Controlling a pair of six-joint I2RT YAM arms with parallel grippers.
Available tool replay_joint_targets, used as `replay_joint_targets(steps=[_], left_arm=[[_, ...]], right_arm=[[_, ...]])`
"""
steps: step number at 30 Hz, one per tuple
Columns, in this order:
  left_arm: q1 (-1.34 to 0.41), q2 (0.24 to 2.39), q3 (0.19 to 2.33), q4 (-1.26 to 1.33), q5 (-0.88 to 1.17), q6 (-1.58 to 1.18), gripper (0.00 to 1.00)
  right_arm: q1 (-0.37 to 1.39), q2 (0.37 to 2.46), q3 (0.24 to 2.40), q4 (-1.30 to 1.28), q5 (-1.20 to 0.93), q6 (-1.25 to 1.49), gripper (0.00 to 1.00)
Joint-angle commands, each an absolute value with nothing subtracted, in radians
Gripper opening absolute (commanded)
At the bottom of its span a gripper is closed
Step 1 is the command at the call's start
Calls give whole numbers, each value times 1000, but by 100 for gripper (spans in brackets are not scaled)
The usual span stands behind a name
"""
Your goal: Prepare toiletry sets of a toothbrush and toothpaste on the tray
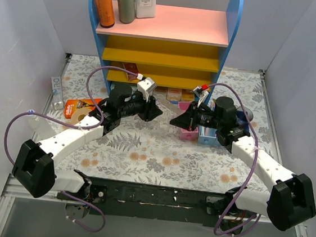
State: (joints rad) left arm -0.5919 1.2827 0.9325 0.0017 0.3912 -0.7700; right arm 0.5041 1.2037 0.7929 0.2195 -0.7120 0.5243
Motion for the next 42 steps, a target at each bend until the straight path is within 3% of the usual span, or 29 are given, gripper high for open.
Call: replay_joint_targets(steps=[1, 10, 12, 18, 21, 29, 34, 42], left_arm=[[-614, 1293, 965, -37, 354, -767, 28], [-643, 1331, 977, -54, 339, -785, 9], [-647, 1338, 982, -55, 321, -793, 0], [-660, 1338, 985, -54, 281, -856, 0], [-660, 1339, 983, -51, 258, -882, 0], [-660, 1359, 997, -72, 195, -940, 0], [-660, 1362, 994, -75, 146, -960, 0], [-629, 1387, 1009, -110, 87, -994, 0]], right_arm=[[500, 1195, 811, 275, -715, 494, 1], [500, 1195, 805, 235, -658, 468, 1], [500, 1198, 807, 229, -646, 465, 1], [500, 1204, 819, 167, -577, 451, 1], [500, 1200, 825, 149, -551, 442, 9], [489, 1149, 818, 117, -485, 426, 45], [476, 1118, 807, 107, -460, 422, 54], [459, 1083, 792, 92, -434, 411, 58]])
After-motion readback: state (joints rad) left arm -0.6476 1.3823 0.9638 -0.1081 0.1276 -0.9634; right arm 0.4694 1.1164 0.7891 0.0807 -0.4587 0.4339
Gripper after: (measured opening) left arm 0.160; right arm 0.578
